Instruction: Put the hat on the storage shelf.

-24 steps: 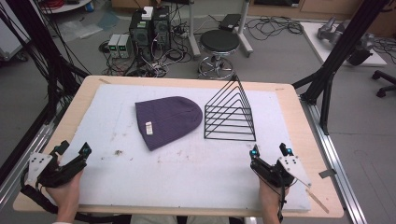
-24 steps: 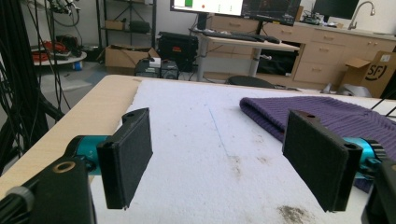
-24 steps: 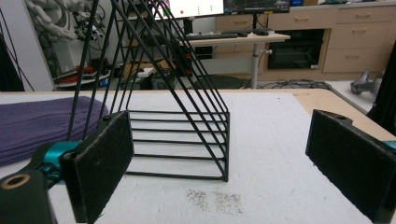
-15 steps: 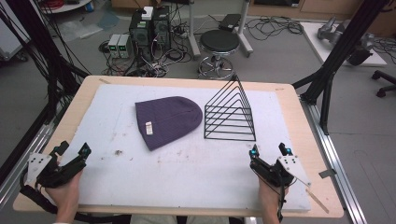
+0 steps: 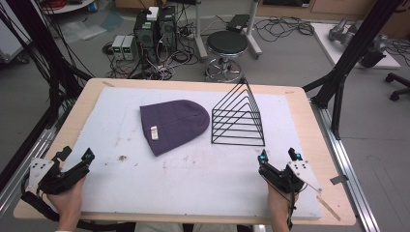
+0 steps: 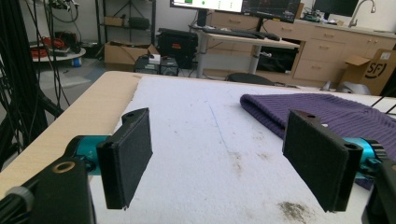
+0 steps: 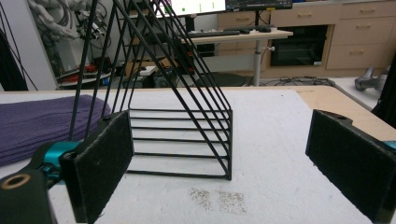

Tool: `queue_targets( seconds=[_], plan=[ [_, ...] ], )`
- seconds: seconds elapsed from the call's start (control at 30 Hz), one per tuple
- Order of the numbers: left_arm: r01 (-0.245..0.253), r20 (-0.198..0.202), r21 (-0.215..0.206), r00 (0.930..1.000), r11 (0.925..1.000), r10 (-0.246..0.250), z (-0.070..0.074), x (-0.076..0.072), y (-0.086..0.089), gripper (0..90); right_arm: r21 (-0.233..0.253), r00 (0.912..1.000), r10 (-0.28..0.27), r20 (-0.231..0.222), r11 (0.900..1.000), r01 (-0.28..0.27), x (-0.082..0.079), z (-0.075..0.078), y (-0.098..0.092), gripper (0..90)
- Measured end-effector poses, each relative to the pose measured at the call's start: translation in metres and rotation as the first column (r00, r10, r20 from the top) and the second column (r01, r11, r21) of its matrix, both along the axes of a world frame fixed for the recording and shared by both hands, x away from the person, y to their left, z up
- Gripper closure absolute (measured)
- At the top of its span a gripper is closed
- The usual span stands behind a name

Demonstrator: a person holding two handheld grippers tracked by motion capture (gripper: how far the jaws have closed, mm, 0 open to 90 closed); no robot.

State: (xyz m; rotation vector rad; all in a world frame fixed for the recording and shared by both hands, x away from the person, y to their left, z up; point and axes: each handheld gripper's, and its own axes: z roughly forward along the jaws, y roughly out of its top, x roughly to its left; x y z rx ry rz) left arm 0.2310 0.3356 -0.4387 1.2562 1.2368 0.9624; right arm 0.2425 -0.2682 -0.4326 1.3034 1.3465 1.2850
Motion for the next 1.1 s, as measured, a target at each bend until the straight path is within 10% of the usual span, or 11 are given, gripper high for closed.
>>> queue_targets(
  seconds=[0.7, 1.1],
  plan=[
    [0.098, 0.001, 0.085, 0.9951, 0.9915, -0.099, 0.035, 0.03, -0.003, 26.2, -0.012, 1.0, 0.006, -0.007, 1.0, -0.006, 0.004, -0.001, 0.002, 6.9],
    [0.163, -0.026, 0.168, 0.9867, 0.9724, -0.16, 0.067, 0.062, -0.016, 26.0, -0.027, 0.9996, 0.024, -0.016, 0.999, -0.025, 0.009, -0.003, 0.005, 6.9]
  ],
)
